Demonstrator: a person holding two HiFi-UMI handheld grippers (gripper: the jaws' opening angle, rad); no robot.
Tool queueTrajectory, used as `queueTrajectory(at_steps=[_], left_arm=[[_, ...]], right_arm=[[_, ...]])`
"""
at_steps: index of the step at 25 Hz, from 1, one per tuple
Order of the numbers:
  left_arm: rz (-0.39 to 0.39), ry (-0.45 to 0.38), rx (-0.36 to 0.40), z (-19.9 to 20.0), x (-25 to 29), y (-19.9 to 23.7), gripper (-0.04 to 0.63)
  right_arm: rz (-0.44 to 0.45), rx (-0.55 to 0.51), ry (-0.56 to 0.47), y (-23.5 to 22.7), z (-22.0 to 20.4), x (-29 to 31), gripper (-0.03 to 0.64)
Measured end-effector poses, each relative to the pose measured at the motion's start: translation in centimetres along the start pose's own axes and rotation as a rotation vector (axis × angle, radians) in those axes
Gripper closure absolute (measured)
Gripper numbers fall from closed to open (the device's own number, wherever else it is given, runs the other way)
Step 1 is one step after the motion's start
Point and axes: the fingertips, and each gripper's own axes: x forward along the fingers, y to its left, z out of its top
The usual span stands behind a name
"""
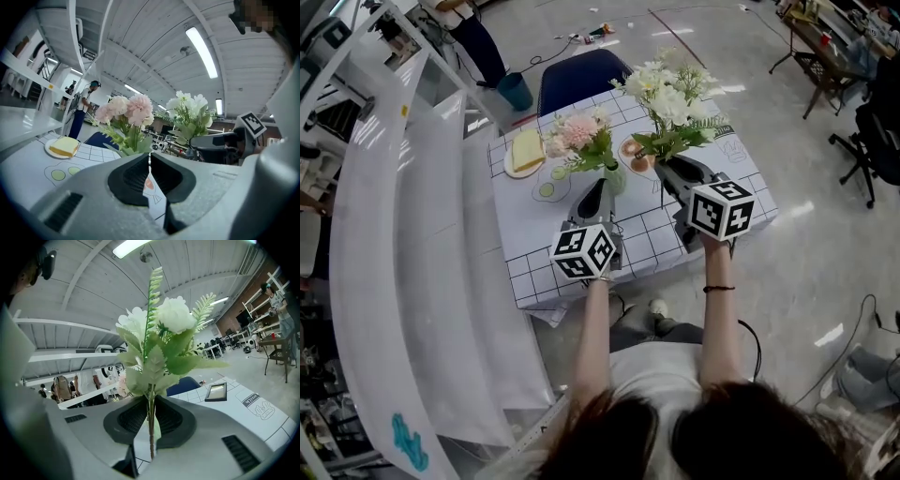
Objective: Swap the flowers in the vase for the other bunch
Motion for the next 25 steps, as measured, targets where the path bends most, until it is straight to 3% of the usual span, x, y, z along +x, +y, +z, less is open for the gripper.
queueTrajectory(at_steps=[7, 16, 25], left_arm=[[0.055, 0.002, -0.031, -1.0, 0.8, 1.7, 0.581], [0.063, -0.014, -0.001, -1.2, 1.5, 2.9, 0.58], [0.044, 0.038, 0.009, -2.5, 2.5, 3.9, 0.557]], right_arm=[[-0.007, 0.019, 0.009, -0.8, 0.0, 1.0, 0.566], [-0.044, 0.053, 0.022, -1.5, -0.8, 1.9, 0.566], [-0.078, 0.063, 0.014, -1.3, -1.1, 2.8, 0.566]])
